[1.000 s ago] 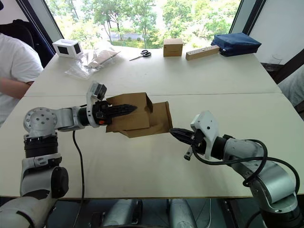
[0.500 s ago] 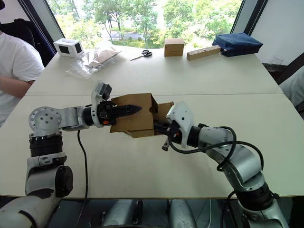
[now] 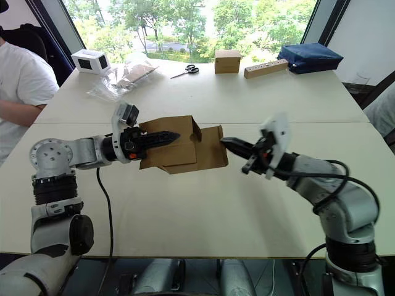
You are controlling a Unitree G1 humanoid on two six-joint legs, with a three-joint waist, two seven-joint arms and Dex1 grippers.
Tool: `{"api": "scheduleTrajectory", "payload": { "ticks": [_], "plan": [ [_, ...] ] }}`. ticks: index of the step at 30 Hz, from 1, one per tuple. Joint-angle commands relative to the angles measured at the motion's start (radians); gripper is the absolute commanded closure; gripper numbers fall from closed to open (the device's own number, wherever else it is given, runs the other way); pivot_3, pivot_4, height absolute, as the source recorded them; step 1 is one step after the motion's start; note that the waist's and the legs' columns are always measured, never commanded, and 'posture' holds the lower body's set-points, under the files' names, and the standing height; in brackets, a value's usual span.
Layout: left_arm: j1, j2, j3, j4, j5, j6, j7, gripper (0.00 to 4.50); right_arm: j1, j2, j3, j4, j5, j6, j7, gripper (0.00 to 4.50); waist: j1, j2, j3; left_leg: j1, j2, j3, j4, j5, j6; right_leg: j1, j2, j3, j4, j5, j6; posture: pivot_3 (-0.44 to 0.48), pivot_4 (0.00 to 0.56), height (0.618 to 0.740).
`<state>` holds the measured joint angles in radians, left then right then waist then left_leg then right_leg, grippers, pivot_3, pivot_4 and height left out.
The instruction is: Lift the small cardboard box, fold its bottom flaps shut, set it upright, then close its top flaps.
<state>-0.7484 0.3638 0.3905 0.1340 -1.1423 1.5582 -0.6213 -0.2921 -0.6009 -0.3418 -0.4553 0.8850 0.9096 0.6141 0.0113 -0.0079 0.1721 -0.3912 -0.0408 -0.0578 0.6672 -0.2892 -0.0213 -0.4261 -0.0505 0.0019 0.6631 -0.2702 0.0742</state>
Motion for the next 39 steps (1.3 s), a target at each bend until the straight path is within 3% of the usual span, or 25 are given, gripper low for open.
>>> {"api": "scheduleTrajectory", "payload": {
  "ticks": [1, 8, 13, 19, 28, 32, 39],
  "plan": [
    [-0.002, -0.001, 0.023, -0.038, -0.045, -0.001, 0.009, 4.5, 0.003, 0.016, -0.073, 0.078, 0.092, 0.024, -0.016, 3.08, -0.001, 0.0, 0.0, 0.0, 0.0, 0.0, 0.0, 0.0, 0.0, 0.0, 0.0, 0.0, 0.0, 0.0, 0.0, 0.0, 0.15, 0.74],
    [-0.027, -0.019, 0.039, -0.042, -0.101, 0.0, 0.05, 4.5, -0.059, 0.129, 0.012, 0.356, 0.099, 0.041, -0.001, 0.3, -0.012, 0.0, 0.0, 0.0, 0.0, 0.0, 0.0, 0.0, 0.0, 0.0, 0.0, 0.0, 0.001, 0.0, 0.0, 0.0, 0.15, 0.74],
    [-0.025, -0.017, 0.044, -0.048, -0.135, -0.001, 0.08, 4.5, -0.068, 0.189, 0.029, 0.365, 0.136, 0.058, 0.017, 0.3, -0.021, 0.0, 0.0, 0.0, 0.0, 0.0, 0.0, 0.001, -0.001, 0.0, 0.0, 0.0, 0.001, 0.0, 0.0, 0.0, 0.15, 0.74],
    [-0.012, -0.008, 0.033, -0.05, -0.143, -0.01, 0.095, 4.5, -0.089, 0.265, -0.055, 0.253, 0.435, 0.139, -0.134, 0.3, -0.023, 0.0, 0.0, 0.0, 0.0, 0.0, 0.0, 0.001, -0.001, 0.0, 0.0, 0.0, 0.001, 0.0, 0.0, 0.0, 0.15, 0.74],
    [0.0, -0.008, 0.016, -0.044, -0.139, -0.017, 0.102, 4.5, -0.039, 0.278, 0.01, 0.085, 0.73, 0.099, -0.378, 0.3, -0.023, 0.0, 0.0, 0.0, 0.0, 0.0, 0.0, 0.0, 0.0, 0.0, 0.0, 0.0, 0.001, 0.0, 0.0, 0.0, 0.15, 0.74],
    [-0.001, -0.007, 0.012, -0.043, -0.139, -0.017, 0.102, 4.5, -0.03, 0.246, 0.046, 0.044, 0.786, 0.076, -0.413, 0.3, -0.023, 0.0, 0.0, 0.0, 0.0, 0.0, 0.0, 0.0, 0.0, 0.0, 0.0, 0.0, 0.001, 0.0, 0.0, 0.0, 0.15, 0.74],
    [-0.003, -0.013, 0.008, -0.049, -0.149, -0.014, 0.109, 4.5, -0.009, 0.197, 0.132, 0.014, 0.684, 0.042, -0.382, 0.3, -0.023, 0.0, 0.0, 0.0, 0.0, 0.0, 0.0, 0.0, 0.001, 0.0, 0.0, 0.0, 0.001, 0.0, 0.0, 0.0, 0.15, 0.74]
  ]
}}
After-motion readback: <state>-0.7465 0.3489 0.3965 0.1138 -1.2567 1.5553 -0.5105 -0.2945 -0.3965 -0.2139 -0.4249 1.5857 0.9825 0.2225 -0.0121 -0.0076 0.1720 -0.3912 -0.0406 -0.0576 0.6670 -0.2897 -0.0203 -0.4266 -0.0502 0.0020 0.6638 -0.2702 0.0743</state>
